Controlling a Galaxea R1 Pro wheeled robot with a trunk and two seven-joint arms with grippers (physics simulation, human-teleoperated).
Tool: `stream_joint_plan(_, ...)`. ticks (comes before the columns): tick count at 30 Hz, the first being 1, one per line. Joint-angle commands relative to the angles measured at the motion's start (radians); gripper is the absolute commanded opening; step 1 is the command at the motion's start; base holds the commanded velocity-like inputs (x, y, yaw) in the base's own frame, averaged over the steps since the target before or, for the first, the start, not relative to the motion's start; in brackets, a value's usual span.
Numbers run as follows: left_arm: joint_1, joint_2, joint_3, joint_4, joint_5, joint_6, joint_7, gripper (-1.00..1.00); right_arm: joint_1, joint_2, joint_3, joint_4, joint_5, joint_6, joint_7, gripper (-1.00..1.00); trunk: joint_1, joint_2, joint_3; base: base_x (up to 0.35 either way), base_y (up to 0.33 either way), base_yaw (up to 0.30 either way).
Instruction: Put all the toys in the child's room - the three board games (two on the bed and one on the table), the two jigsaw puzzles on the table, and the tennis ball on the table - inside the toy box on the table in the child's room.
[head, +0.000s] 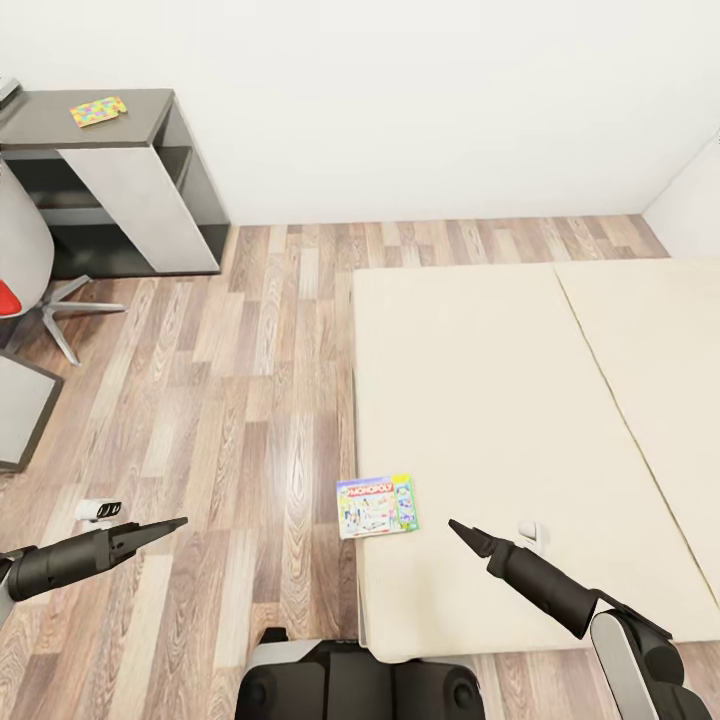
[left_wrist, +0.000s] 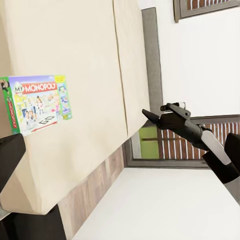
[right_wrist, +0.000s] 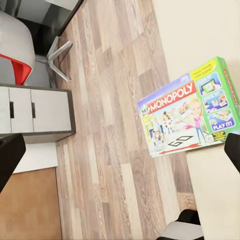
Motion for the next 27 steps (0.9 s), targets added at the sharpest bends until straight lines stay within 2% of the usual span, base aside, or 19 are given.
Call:
stream_joint_plan(1,0.000,0.000,0.000,0.000,0.000,0.011,-0.004,1.00,0.000,0.001,-0.001,0.000,-0.004,0.007,0.001,1.00,0.001,-0.001,0.001,0.000,0.000,0.000)
stream_joint_plan(27,0.000,0.002,0.000,0.004,0.001,0.011,-0.004,1.00,0.000,0.001,-0.001,0.000,-0.001,0.007,0.001,1.00,0.001,-0.001,0.044,0.000,0.000,0.000)
